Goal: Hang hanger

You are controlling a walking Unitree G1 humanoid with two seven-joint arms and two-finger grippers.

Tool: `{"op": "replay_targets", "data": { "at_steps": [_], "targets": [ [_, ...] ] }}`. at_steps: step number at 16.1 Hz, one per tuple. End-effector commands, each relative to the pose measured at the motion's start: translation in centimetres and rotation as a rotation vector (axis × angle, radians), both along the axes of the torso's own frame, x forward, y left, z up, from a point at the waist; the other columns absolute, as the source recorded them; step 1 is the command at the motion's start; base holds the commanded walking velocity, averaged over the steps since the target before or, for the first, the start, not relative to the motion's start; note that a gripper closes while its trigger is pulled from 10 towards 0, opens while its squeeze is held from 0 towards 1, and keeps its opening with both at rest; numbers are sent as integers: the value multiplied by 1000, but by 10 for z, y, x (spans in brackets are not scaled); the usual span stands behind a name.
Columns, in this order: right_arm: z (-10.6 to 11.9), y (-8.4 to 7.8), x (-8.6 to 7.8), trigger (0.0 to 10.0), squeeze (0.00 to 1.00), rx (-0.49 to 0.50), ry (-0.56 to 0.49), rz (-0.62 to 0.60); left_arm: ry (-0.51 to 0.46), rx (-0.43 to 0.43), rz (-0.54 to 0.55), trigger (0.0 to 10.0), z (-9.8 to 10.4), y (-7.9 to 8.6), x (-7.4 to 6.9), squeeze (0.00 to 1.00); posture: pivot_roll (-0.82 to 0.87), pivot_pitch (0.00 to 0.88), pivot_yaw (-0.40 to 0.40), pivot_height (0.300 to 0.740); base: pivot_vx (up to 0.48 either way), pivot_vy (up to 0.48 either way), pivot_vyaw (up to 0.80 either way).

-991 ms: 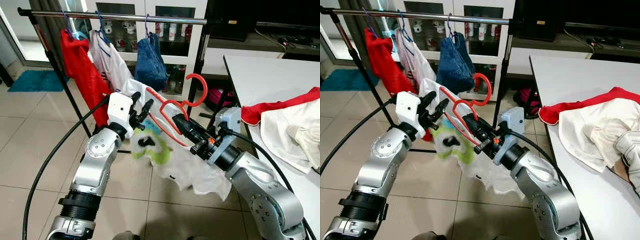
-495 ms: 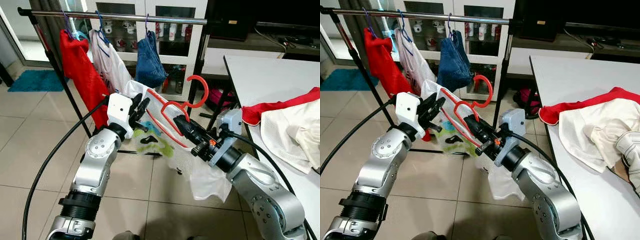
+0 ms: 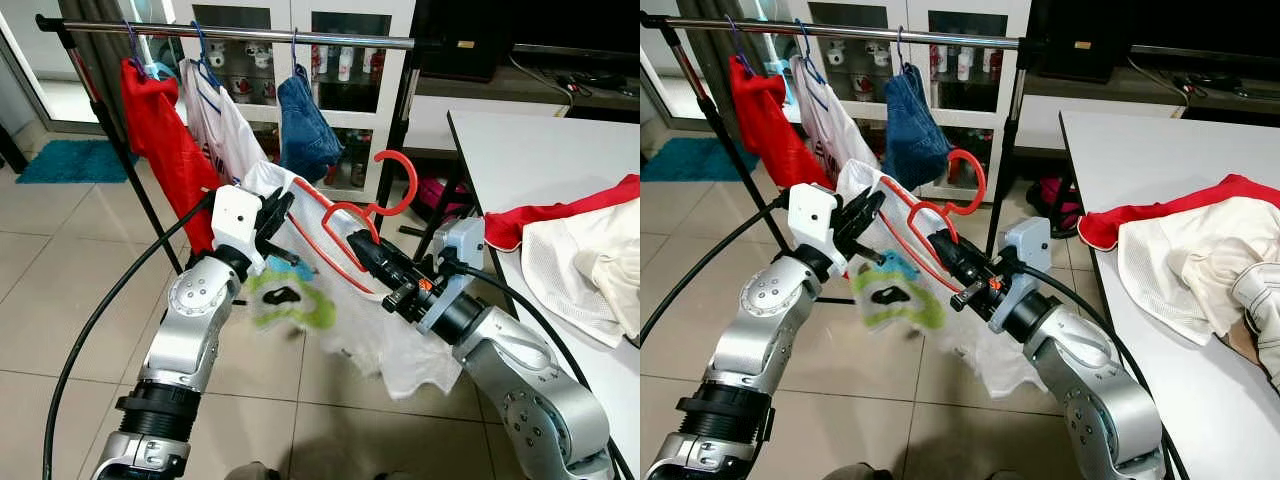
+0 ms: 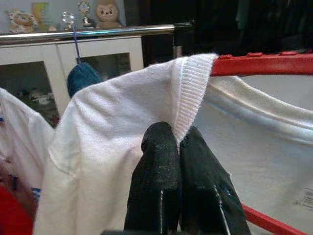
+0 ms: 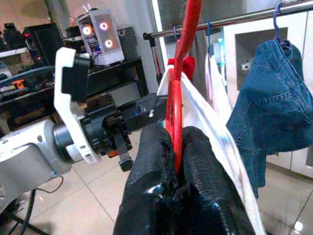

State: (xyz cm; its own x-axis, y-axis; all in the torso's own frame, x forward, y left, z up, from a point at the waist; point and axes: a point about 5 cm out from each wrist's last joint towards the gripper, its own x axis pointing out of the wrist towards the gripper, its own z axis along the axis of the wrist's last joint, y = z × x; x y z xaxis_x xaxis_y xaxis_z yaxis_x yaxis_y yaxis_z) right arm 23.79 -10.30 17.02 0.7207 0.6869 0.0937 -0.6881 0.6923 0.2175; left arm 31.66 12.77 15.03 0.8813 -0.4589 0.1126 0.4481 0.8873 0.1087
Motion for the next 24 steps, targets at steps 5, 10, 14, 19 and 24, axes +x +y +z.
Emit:
{"op": "replay_targets", "data": {
  "at_steps": [5, 10, 14, 19, 24],
  "targets": [
    [-2, -4, 2, 0, 0, -67, -12, -6, -27, -43, -4, 0, 15, 22, -3, 0, -60, 11, 8, 740, 0, 0, 0],
    [-20, -16, 4, 0, 0, -222, 48, -3, -48, -82, -234, 0, 48, 47, -16, 0, -55, 10, 10, 740, 0, 0, 0],
    [-6, -22, -1, 0, 0, -142, -9, 73, -87, 43, 189, 0, 62, 112, 11, 0, -56, 8, 13, 740, 0, 0, 0],
    [1, -19, -11, 0, 0, -40, -29, 179, -13, 41, 501, 0, 56, 165, 26, 0, -60, 7, 13, 740, 0, 0, 0],
    [1, -12, 5, 0, 0, 16, -17, 5, 86, -53, -39, 0, 21, 65, 22, 0, -64, 9, 21, 740, 0, 0, 0]
  ]
}}
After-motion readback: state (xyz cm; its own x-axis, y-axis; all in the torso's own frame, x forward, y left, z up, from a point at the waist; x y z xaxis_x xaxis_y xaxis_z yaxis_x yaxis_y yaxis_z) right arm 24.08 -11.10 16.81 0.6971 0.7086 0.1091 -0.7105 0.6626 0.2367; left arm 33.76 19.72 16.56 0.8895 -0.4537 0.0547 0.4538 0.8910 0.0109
